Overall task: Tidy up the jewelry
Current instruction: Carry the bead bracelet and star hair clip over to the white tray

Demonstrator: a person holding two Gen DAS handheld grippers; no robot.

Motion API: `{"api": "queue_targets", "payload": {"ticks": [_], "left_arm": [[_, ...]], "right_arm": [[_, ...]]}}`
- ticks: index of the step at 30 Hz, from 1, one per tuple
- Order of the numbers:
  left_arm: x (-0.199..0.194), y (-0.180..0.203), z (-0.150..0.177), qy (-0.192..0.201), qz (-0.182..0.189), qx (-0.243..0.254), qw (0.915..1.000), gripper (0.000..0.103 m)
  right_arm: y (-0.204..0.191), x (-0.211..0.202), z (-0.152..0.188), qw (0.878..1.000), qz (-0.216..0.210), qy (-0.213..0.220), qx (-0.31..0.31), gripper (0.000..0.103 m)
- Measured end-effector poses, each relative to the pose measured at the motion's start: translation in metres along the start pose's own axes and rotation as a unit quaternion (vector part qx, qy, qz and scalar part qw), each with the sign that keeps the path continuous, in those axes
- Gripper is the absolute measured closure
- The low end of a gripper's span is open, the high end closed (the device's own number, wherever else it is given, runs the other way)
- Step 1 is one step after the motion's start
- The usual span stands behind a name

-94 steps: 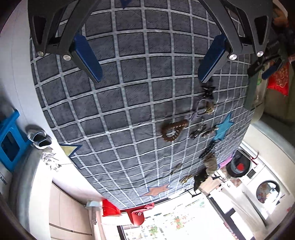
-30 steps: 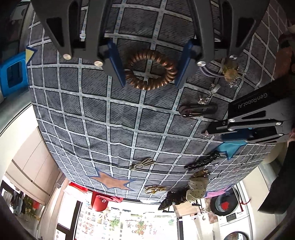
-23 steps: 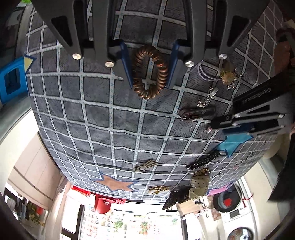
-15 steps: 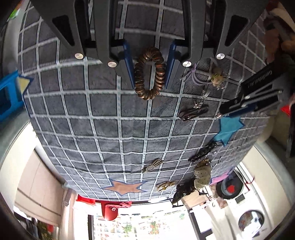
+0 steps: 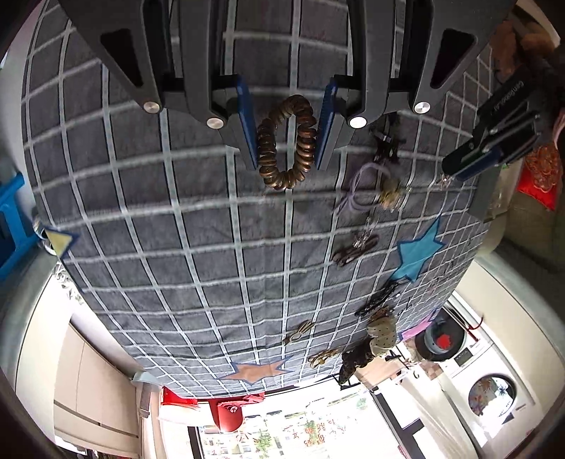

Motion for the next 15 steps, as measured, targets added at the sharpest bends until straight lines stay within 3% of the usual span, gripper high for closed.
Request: {"api": "queue_targets", "payload": {"ticks": [15], "left_arm": [[-0.038,0.001,0.044,0.016,0.004,-0.002,0.9999,0.073]], "right_arm": [[-0.009,-0.025,0.041,1.0,-0.012,0.005,0.026,0.068]]}}
Point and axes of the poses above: each gripper's, at about its wrist camera, not at the fingertips, and x roughly the way its jaws point, y to its right, z to its underside, the point moved 4 cm from there along x, roughly the way its jaws point, and after that the axes turned 5 degrees about -z, right-handed, at the moved point
